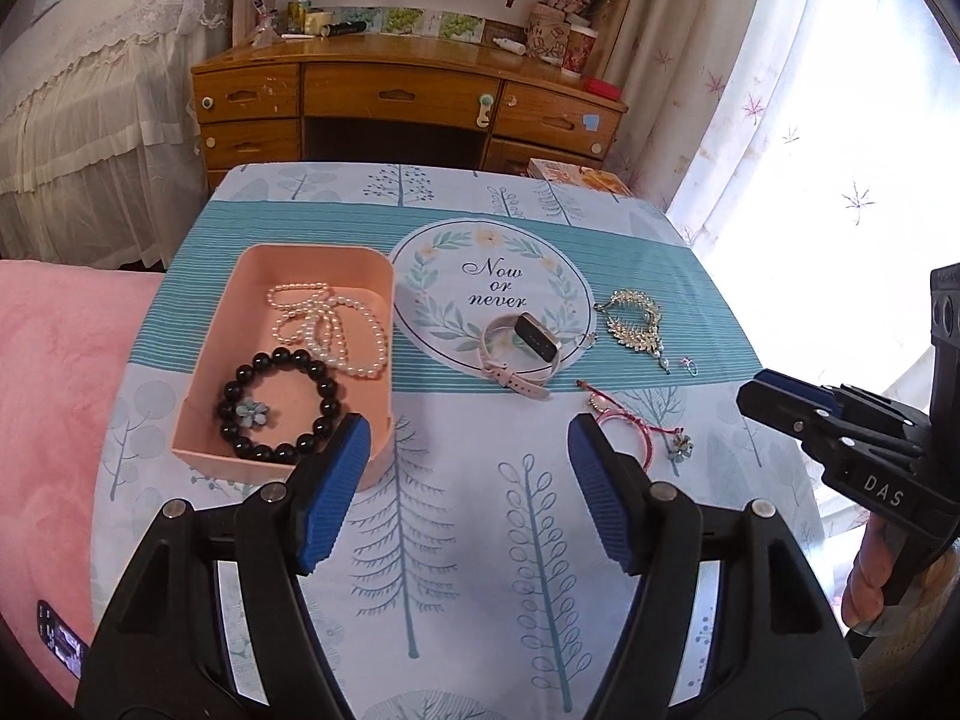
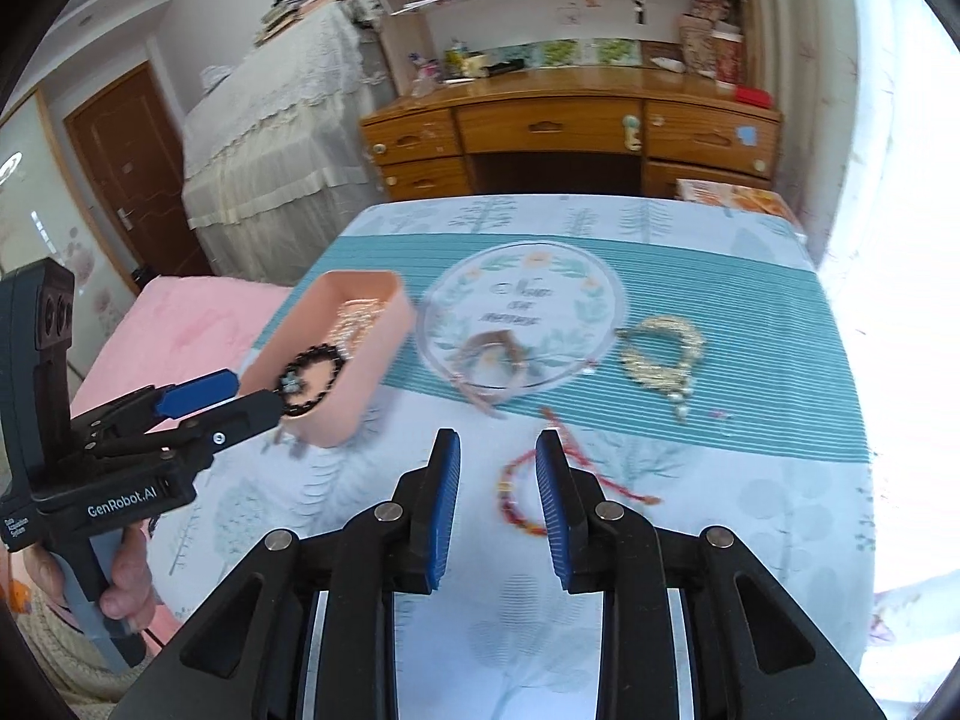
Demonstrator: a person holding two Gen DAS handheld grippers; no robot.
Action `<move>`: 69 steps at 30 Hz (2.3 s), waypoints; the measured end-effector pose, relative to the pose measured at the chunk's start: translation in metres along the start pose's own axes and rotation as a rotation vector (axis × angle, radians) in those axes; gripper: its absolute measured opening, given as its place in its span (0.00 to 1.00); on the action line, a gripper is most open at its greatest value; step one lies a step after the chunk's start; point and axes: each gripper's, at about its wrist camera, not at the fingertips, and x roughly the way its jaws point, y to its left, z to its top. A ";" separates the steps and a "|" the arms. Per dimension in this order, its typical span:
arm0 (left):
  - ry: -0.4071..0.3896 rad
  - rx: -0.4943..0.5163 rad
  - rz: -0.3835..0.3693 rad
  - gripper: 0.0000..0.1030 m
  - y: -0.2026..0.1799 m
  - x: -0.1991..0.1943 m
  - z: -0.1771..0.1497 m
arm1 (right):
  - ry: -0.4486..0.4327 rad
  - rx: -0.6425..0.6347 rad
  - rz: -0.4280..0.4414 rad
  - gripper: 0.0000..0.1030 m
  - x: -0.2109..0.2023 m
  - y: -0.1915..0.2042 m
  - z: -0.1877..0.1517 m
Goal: Organize jewelry
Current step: 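Lower the left tool over the red string bracelet while the right tool moves toward the gold necklace, then grasp the red string bracelet with the left tool while the right tool grasps the gold leaf necklace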
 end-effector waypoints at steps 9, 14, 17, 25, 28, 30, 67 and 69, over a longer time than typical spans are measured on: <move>0.126 0.030 -0.020 0.64 -0.035 0.051 0.005 | 0.047 0.102 -0.028 0.26 0.009 -0.066 0.006; 0.237 0.053 -0.018 0.64 -0.058 0.093 0.002 | 0.100 0.144 -0.015 0.26 0.028 -0.092 0.002; 0.297 0.086 0.018 0.64 -0.072 0.120 0.000 | 0.131 0.153 -0.006 0.26 0.040 -0.099 -0.002; 0.394 0.123 0.077 0.59 -0.094 0.168 -0.006 | 0.131 0.182 0.000 0.26 0.055 -0.117 -0.004; 0.390 0.144 0.111 0.55 -0.098 0.174 -0.007 | 0.116 0.202 -0.001 0.26 0.060 -0.125 0.006; 0.386 0.155 0.129 0.52 -0.101 0.175 -0.007 | 0.103 0.207 0.000 0.25 0.064 -0.129 0.014; 0.406 0.093 0.012 0.08 -0.090 0.167 -0.002 | 0.223 0.202 -0.216 0.14 0.189 -0.158 0.073; 0.392 0.091 0.000 0.08 -0.090 0.159 -0.003 | 0.213 0.218 -0.212 0.14 0.186 -0.159 0.072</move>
